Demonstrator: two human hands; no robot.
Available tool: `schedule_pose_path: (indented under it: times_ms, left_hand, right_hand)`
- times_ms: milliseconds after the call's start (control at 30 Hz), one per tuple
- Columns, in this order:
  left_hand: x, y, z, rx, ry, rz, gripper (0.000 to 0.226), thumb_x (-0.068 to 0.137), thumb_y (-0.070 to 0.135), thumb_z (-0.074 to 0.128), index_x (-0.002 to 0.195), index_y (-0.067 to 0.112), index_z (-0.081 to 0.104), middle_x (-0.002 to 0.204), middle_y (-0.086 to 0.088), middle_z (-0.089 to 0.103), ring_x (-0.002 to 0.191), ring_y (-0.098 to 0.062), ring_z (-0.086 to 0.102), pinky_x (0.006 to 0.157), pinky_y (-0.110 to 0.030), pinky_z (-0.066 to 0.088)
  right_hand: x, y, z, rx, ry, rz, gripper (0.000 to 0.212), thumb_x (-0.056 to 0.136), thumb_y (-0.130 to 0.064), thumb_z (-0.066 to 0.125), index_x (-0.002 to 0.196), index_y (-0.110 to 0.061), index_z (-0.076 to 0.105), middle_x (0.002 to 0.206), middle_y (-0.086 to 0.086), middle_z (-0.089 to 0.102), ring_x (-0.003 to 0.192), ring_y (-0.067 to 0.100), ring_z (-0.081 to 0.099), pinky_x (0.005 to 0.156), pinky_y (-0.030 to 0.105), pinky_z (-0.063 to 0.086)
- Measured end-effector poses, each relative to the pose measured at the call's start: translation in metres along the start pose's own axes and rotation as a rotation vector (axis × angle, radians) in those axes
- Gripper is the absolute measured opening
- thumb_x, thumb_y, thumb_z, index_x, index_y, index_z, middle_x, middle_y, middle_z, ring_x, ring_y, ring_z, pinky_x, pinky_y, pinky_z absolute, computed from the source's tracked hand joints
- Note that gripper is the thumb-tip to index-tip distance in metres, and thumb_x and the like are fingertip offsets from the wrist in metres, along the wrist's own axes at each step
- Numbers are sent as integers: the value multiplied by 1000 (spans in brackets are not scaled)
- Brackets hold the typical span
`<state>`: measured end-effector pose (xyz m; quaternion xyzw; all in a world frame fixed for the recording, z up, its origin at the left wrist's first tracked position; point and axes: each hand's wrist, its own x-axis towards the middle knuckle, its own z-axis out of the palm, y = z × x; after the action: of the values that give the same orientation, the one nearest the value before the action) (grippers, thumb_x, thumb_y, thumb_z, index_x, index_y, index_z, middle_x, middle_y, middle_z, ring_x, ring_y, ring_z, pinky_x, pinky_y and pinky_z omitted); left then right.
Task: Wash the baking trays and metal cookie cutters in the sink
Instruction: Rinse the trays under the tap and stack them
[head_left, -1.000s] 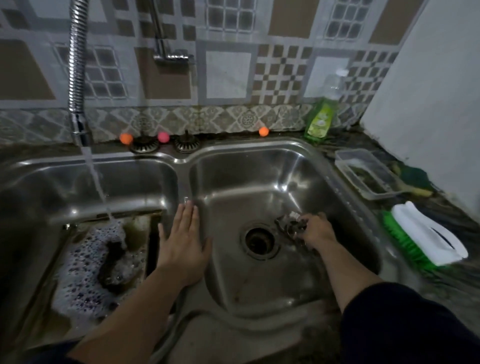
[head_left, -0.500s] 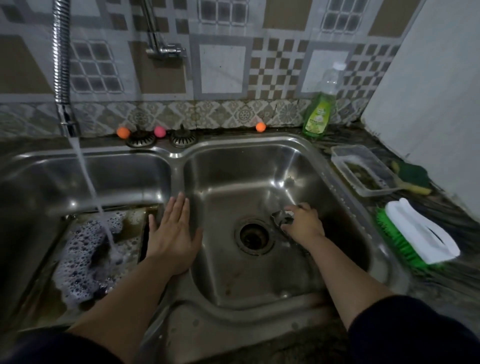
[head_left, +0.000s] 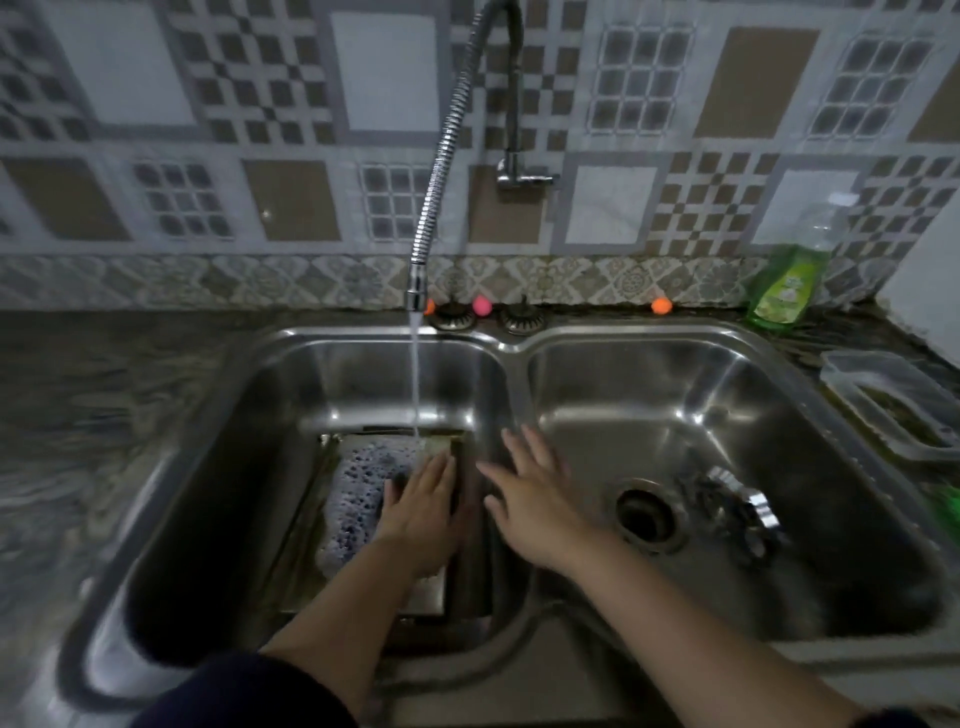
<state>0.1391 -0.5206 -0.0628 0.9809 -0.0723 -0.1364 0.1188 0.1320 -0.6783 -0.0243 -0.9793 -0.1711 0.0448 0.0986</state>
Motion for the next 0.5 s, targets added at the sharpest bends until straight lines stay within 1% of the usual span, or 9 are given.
schedule_pose_path:
  times_ms: [33, 67, 100, 167, 233, 300, 367, 433, 500]
  left_hand:
    - [-4, -21, -2, 2, -25, -41, 64, 101, 46, 25, 153, 23, -5, 159, 6, -18, 146, -12, -17, 119, -51, -1]
    - [-6, -37, -1, -2, -46, -81, 66, 100, 44, 29, 153, 24, -4, 158, 6, -19, 146, -13, -17, 118, -52, 0]
    - [-9, -54, 0, -16, -62, -123, 67, 99, 44, 33, 153, 26, -2, 159, 5, -19, 146, -15, -15, 118, -52, 2]
    - [-14, -91, 1, -62, -94, -209, 67, 98, 44, 36, 153, 29, 1, 160, 1, -15, 148, -22, -7, 119, -51, 7]
    - [-16, -120, 2, -108, -127, -251, 68, 98, 43, 38, 153, 29, 2, 160, -5, -11, 148, -29, -1, 118, -49, 14]
    - [-13, -138, 1, -150, -147, -252, 69, 97, 41, 40, 153, 29, 2, 160, -8, -10, 147, -32, 1, 118, -47, 17]
    - [-9, -144, 0, -189, -171, -243, 69, 98, 41, 40, 153, 29, 1, 160, -9, -10, 147, -33, 0, 119, -45, 16]
    - [-5, -148, 0, -218, -201, -226, 70, 98, 43, 39, 153, 29, -1, 160, -9, -9, 147, -32, 0, 119, -44, 15]
    - [-3, -152, 3, -220, -217, -210, 71, 97, 46, 39, 153, 30, -3, 160, -11, -7, 147, -33, 3, 119, -45, 16]
  right_hand:
    - [7, -18, 10, -49, -87, -28, 53, 100, -39, 35, 151, -27, 25, 161, 8, -8, 146, 27, -17, 118, 46, -8]
    - [13, -30, 22, -84, -177, -35, 56, 100, -40, 34, 152, -27, 18, 160, 10, -10, 146, 28, -18, 118, 48, -9]
    - [18, -41, 33, -94, -259, -13, 59, 100, -40, 34, 153, -27, 12, 160, 11, -10, 146, 30, -16, 118, 50, -6]
    - [34, -64, 56, -40, -354, 99, 64, 99, -41, 36, 153, -26, 6, 160, 12, -2, 145, 34, -3, 117, 50, 10]
    - [46, -81, 72, 42, -354, 219, 66, 97, -43, 39, 152, -25, 7, 157, 12, 3, 142, 35, 8, 113, 46, 21]
    - [56, -95, 84, 120, -322, 329, 71, 97, -43, 42, 153, -27, 3, 156, 11, -2, 141, 35, 10, 113, 44, 23]
    - [64, -102, 90, 204, -284, 436, 73, 96, -43, 45, 153, -30, 0, 156, 10, -6, 141, 34, 14, 113, 42, 27]
    - [71, -104, 97, 290, -250, 527, 74, 96, -42, 47, 153, -34, 0, 157, 8, -8, 143, 33, 13, 114, 42, 27]
    - [74, -101, 103, 354, -235, 588, 74, 94, -45, 50, 151, -38, 4, 158, 7, 5, 143, 31, 17, 115, 42, 27]
